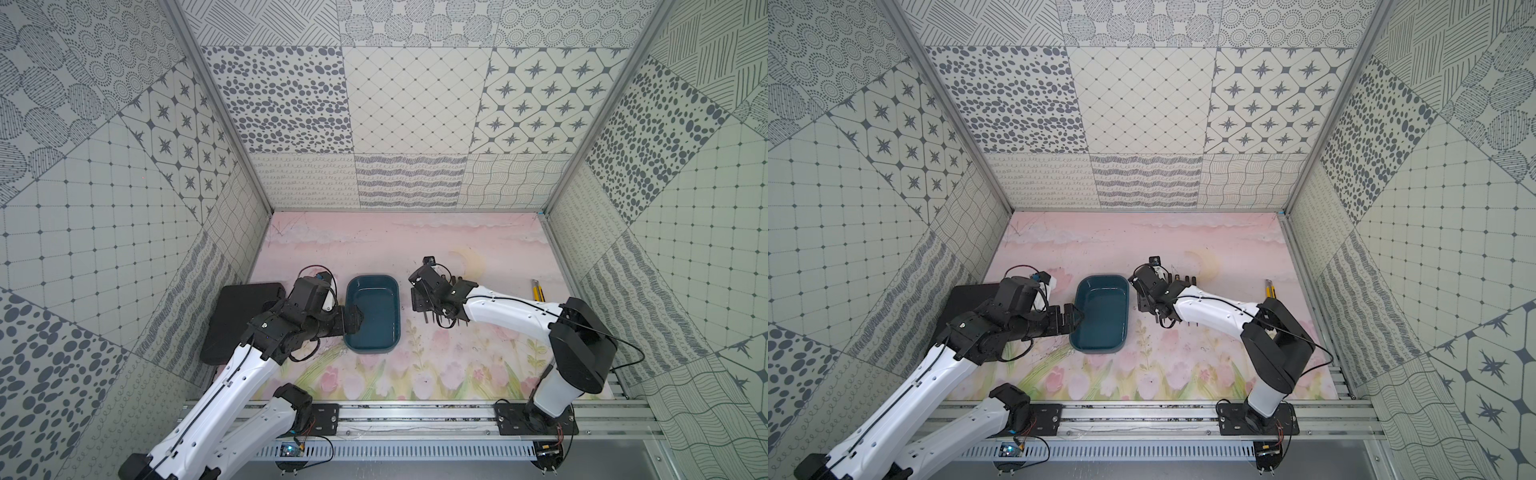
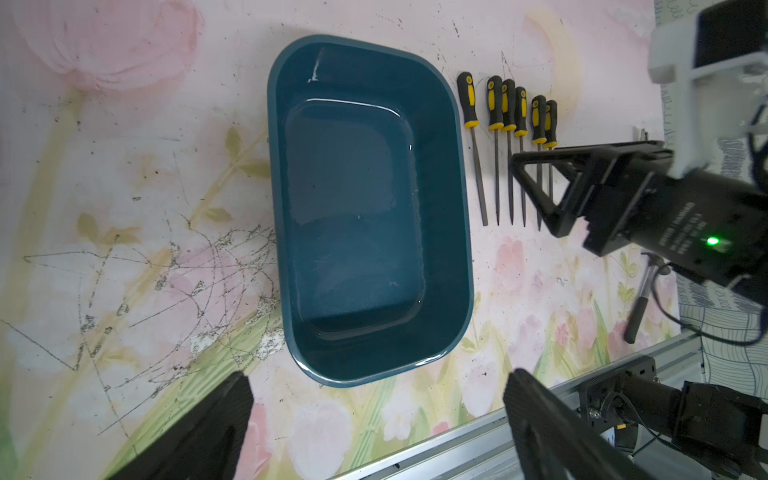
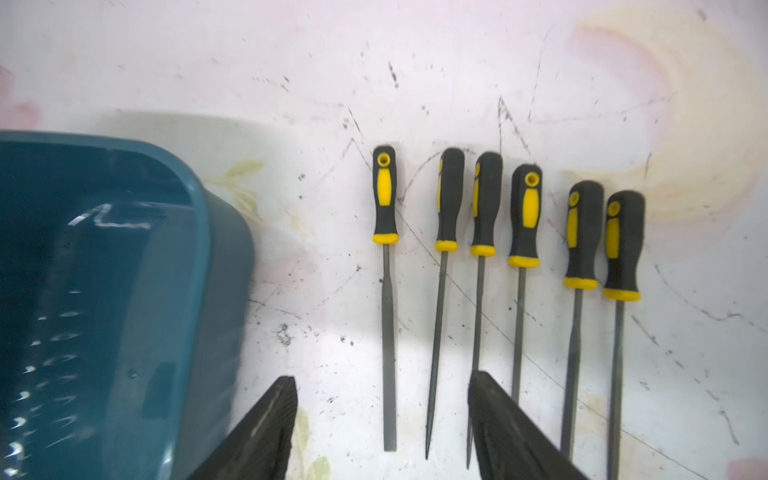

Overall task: Take the file tool out of the storage box
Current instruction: Place the file tool at the center of the board, then reset both arms

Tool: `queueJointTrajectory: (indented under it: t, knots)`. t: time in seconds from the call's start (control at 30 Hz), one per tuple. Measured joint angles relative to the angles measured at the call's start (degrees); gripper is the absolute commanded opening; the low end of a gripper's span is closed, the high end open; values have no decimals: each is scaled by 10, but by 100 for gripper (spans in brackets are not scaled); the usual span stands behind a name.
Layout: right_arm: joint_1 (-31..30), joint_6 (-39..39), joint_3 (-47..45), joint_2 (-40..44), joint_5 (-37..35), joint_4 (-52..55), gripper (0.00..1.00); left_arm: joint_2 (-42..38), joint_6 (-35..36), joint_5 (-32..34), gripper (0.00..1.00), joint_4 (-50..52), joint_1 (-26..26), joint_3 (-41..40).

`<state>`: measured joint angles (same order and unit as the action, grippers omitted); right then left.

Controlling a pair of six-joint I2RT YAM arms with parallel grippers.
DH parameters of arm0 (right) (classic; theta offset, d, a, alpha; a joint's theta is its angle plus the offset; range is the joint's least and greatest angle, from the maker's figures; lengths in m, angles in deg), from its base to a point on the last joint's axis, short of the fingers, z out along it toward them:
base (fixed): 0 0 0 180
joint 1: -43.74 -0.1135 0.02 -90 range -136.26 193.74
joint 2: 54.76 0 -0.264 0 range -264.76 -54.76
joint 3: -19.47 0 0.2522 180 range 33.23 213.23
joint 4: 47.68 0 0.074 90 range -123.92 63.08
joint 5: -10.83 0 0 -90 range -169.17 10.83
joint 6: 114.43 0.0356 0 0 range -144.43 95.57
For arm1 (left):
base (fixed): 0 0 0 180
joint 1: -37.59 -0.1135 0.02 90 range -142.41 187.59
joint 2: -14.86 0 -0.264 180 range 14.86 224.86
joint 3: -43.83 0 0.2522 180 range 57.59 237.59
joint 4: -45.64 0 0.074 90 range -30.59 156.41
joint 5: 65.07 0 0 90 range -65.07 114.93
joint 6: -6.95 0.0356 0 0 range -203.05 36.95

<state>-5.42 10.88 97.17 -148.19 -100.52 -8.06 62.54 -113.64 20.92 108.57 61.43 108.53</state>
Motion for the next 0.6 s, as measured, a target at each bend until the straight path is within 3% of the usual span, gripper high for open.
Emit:
queueJointTrajectory:
  t: [0.17, 0.3, 0.5, 0.6]
  knots:
    - [32, -47, -31, 110, 19, -4, 99, -27, -12, 28, 99, 0, 0, -1]
    - [89, -96, -79, 204, 47, -7, 99, -38, -18, 52, 99, 0, 0, -2]
    - [271, -163, -198, 334, 99, -44, 98, -29, -24, 97, 99, -9, 0, -3]
    - [352, -195, -248, 360, 123, -78, 98, -21, -24, 117, 99, -27, 0, -5]
